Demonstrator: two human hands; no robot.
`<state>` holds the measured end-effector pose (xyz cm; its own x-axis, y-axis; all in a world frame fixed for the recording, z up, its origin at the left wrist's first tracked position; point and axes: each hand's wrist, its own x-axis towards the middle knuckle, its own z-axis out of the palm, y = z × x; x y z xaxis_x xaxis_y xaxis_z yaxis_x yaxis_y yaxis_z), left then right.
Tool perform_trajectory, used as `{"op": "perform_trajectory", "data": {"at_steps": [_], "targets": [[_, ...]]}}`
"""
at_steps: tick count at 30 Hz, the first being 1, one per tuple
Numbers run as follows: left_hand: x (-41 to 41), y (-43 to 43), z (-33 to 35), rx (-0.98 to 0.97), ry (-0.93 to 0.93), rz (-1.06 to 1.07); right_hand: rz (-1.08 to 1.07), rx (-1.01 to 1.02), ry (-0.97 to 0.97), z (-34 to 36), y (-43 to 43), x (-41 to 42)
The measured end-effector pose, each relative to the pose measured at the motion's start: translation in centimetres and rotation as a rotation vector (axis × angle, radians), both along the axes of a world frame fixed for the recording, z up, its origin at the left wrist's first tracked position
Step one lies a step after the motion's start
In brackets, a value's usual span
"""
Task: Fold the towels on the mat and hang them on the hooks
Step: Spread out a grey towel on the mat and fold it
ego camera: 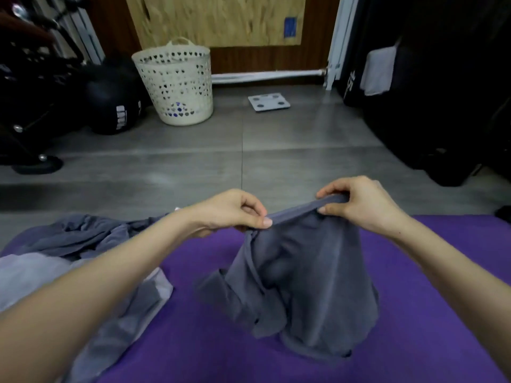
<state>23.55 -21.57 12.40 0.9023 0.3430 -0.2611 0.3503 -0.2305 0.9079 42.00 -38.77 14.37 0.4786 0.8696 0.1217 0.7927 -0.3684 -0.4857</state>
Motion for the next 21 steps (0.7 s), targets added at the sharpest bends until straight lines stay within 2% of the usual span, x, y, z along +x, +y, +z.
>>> {"op": "perform_trajectory", "data": {"at_steps": [3,7,10,13,15,18,21], "targets": [[1.6,3.0,4.0,0.124,0.059,-0.068,0.028,-0.06,-0.063,1.7,1.8,2.2],[5.0,6.1,10.0,0.444,-0.048,0.004,-0.04,0.024,-0.092,6.4,5.4,5.5],[6.0,7.6,14.3,0.566,-0.199,0.072,-0.013,0.229,0.013,10.7,6.6,6.7],[4.7,8.1,17.0,0.562,-0.218,0.015,0.135,0.27,0.124,13.0,5.0,5.8],[3.3,7.5,17.3,0.529,-0.165,-0.094,0.216,0.241,0.163,13.0,3.4,4.7],[1.6,6.0,15.2,0.607,-0.066,-0.254,0.256,0.177,0.237,9.5,1.1,3.6],[0.7,4.1,8.7,0.617,0.052,-0.394,0.237,-0.064,0.207,2.6,-1.0,2.0]]}}
